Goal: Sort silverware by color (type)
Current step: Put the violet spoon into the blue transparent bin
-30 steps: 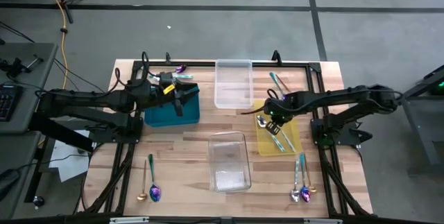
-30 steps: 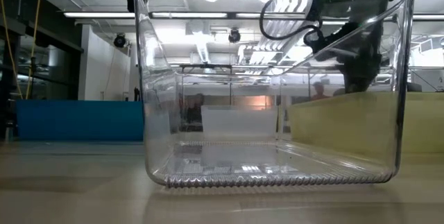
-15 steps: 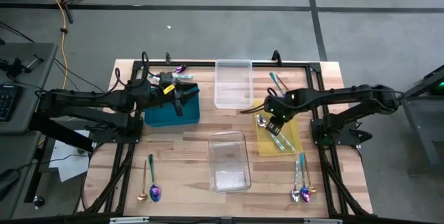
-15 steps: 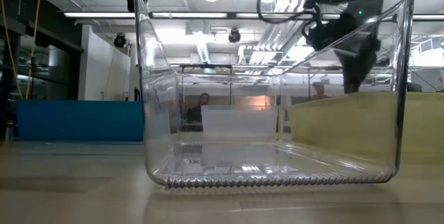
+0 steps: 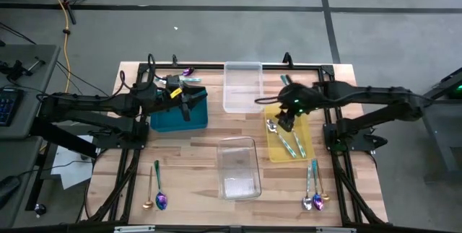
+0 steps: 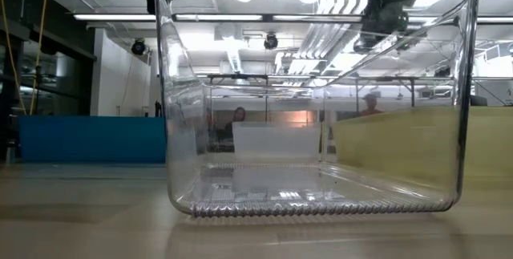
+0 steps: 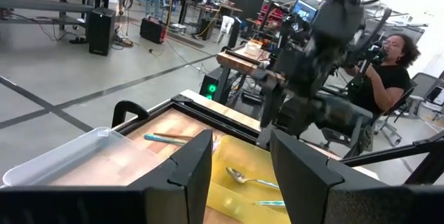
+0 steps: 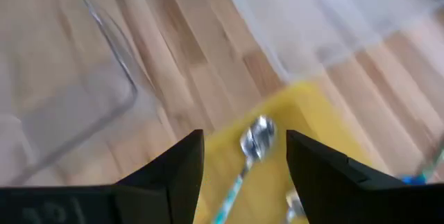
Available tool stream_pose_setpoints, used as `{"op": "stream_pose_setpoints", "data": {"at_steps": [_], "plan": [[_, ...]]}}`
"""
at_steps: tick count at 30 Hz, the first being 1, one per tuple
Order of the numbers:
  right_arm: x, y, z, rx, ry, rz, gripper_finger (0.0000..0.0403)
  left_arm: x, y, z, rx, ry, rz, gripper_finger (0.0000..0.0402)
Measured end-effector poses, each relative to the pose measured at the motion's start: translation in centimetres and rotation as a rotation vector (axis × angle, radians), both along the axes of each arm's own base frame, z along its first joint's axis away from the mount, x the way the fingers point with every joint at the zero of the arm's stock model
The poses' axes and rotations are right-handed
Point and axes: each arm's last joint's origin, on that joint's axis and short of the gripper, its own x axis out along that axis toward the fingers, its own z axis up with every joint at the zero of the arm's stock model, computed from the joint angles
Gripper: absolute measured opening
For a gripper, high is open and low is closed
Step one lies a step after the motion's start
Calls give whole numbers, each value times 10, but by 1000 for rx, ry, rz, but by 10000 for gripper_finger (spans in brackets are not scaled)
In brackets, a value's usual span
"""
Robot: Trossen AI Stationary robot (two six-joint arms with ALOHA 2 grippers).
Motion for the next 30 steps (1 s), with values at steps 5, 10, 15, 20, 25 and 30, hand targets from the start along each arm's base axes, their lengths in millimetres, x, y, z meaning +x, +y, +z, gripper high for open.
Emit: {"op": "stream_pose_setpoints", "data": {"at_steps": [5,10,15,20,25,30], "plan": [[-28,2,9,0,-153,-47,197,0,0,0,1,0,0,137],[-45,4,13,20,-359,-80,197,0,0,0,1,0,1,137],[-48,4,19,32,-538,-71,197,0,0,0,1,0,0,137],[-46,4,21,18,-569,-57,197,0,0,0,1,0,0,137],[-46,4,21,15,-574,-49,197,0,0,0,1,0,0,137],[-46,5,21,5,-570,-17,197,0,0,0,1,0,1,137]]}}
